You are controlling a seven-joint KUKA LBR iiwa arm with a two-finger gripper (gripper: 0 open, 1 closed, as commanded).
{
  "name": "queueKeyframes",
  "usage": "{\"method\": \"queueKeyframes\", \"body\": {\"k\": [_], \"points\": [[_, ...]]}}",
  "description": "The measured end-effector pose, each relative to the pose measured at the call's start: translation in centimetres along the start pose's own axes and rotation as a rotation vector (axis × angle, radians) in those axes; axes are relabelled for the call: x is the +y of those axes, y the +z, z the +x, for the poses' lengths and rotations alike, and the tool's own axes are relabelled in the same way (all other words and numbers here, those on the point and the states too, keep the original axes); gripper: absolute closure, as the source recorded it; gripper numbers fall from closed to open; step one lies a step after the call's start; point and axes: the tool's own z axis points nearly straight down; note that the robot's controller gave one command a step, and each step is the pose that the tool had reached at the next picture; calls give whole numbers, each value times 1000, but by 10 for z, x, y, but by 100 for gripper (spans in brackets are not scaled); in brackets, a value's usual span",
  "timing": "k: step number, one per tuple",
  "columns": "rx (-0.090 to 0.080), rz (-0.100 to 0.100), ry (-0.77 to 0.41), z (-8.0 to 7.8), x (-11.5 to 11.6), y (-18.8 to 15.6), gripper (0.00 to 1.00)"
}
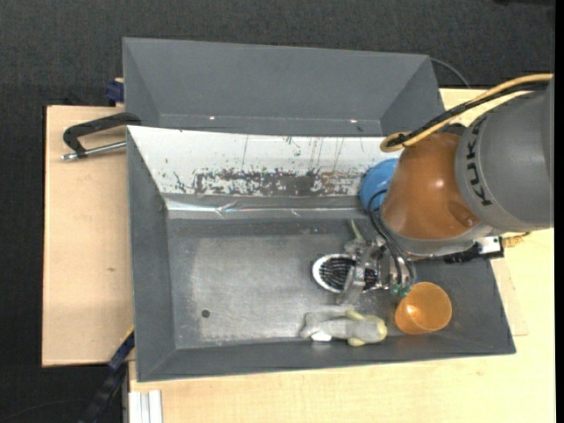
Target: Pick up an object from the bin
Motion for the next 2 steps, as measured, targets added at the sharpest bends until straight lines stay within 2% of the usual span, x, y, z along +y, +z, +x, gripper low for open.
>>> {"method": "queueKeyframes", "body": {"k": [1,2], "points": [[-10,-2,43,-4,-5,-126,100],[-9,0,-376,-31,6,-235,100]]}}
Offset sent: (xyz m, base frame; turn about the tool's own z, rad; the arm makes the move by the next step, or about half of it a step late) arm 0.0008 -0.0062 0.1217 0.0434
